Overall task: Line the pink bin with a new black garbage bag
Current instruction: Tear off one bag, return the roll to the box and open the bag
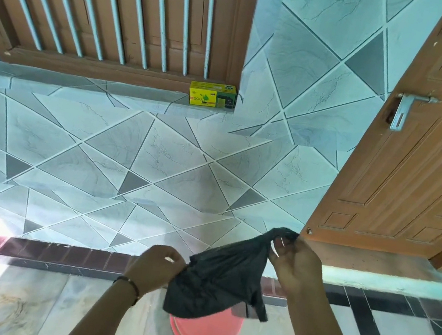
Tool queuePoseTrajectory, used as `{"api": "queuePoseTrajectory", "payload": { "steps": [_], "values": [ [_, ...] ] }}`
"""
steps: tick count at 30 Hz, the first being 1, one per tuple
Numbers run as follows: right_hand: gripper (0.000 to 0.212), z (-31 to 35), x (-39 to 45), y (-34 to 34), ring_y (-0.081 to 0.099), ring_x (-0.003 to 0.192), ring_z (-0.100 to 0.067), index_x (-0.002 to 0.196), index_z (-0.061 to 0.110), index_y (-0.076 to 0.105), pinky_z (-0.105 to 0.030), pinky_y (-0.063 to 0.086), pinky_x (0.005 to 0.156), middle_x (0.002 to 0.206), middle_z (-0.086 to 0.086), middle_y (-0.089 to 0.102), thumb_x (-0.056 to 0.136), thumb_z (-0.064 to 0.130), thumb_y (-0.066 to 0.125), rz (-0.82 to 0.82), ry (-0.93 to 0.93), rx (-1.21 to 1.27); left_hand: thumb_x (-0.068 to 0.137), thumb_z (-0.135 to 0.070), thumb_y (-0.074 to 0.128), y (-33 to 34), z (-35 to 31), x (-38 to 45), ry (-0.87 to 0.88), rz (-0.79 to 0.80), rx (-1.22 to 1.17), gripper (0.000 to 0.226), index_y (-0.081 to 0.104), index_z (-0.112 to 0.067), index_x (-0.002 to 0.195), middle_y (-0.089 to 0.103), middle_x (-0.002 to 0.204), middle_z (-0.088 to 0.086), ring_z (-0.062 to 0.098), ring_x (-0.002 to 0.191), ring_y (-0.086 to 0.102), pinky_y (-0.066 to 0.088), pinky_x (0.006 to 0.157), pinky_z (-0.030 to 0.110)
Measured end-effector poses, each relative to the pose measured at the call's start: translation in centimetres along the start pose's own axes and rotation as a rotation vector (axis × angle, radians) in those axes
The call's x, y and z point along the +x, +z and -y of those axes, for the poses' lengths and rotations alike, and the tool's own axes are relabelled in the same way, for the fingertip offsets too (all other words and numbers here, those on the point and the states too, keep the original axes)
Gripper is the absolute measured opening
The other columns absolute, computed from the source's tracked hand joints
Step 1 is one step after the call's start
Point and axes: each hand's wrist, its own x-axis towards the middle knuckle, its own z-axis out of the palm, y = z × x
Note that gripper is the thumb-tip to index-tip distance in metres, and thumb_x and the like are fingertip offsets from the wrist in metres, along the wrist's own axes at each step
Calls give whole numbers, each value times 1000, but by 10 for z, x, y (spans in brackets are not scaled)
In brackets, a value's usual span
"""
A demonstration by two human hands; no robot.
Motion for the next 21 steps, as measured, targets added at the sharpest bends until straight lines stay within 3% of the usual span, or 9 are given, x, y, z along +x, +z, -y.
{"api": "queuePoseTrajectory", "payload": {
  "steps": [4,7,9,12,14,16,17,19,21],
  "values": [
    [27,-8,-1,18,55,58,-24,71,6,50,-33,46,56,62,-13,57,92,1,33,81,-83,-272,66,-36,56,9,-9,5,86,10,224,19,58,-31,84,64,78,-7,19,82,63,47,72,25],
    [28,-16,-10,27,45,55,-18,70,9,47,-30,41,55,57,-4,49,93,3,33,112,-193,-538,68,-57,58,9,-21,4,320,-47,300,54,53,-34,116,61,108,-8,15,104,58,49,92,36],
    [26,-23,-15,31,43,57,-16,74,12,49,-29,39,57,60,-2,45,96,10,36,129,-261,-739,59,-76,50,15,-31,1,404,-40,403,87,31,-41,136,38,141,-3,21,132,34,37,107,45],
    [22,-34,-19,35,44,64,-20,81,11,53,-32,37,62,67,-6,46,97,18,38,204,-371,-991,60,-74,51,28,-43,-3,534,-48,482,95,13,-46,142,7,155,-6,18,142,5,20,116,44],
    [22,-37,-22,37,45,65,-20,82,10,53,-32,38,62,68,-6,47,97,18,39,245,-392,-1009,67,-65,53,35,-49,-2,590,-84,513,71,36,-42,132,29,149,-3,18,139,19,23,114,38],
    [21,-36,-25,40,46,64,-17,87,8,54,-28,40,60,68,-4,48,97,16,38,248,-405,-1013,76,-53,55,37,-54,-4,551,-126,432,28,60,-31,94,63,115,-4,17,116,52,40,99,31],
    [21,-35,-25,40,47,64,-16,90,6,54,-27,42,60,68,-4,48,97,18,38,247,-398,-1003,80,-49,56,37,-56,-6,510,-142,352,22,57,-27,76,69,96,-4,17,100,61,47,89,30],
    [20,-31,-23,38,47,67,-21,89,9,56,-30,43,66,69,-10,47,95,24,45,282,-338,-906,85,-39,55,35,-56,-5,456,-187,244,27,45,-24,65,66,74,-2,17,79,63,50,73,24],
    [22,-25,-24,37,45,71,-25,86,12,57,-37,40,71,74,-11,46,90,34,54,329,-319,-849,89,-28,51,28,-57,-3,434,-245,149,28,39,-21,64,52,61,-4,14,63,54,39,58,13]
  ]
}}
